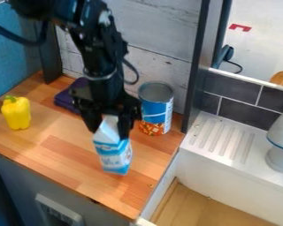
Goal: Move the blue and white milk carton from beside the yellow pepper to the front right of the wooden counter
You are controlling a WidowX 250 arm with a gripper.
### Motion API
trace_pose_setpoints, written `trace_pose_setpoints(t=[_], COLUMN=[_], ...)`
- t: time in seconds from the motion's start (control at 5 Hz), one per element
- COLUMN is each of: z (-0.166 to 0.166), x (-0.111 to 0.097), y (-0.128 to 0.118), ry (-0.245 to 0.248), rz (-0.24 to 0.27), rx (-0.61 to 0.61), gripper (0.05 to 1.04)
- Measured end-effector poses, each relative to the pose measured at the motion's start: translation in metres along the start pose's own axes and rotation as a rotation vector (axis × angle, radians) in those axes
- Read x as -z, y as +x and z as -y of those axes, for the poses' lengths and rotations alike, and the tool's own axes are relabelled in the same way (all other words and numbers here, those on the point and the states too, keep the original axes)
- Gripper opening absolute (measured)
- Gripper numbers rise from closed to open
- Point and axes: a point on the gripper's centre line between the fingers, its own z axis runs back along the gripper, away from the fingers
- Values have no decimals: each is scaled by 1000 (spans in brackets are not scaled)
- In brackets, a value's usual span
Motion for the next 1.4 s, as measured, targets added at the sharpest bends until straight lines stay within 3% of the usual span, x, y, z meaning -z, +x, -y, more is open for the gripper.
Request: trace_pose_setpoints(t=[0.4, 0.8, 1.2, 1.4], z=[2, 0, -7, -23], x=[17, 16, -46, -102], y=[-4, -10, -4, -6], ry=[25, 30, -47, -73], rz=[40, 11, 90, 146], rx=[48, 71, 53, 41], gripper=[826, 1009, 1000, 1000])
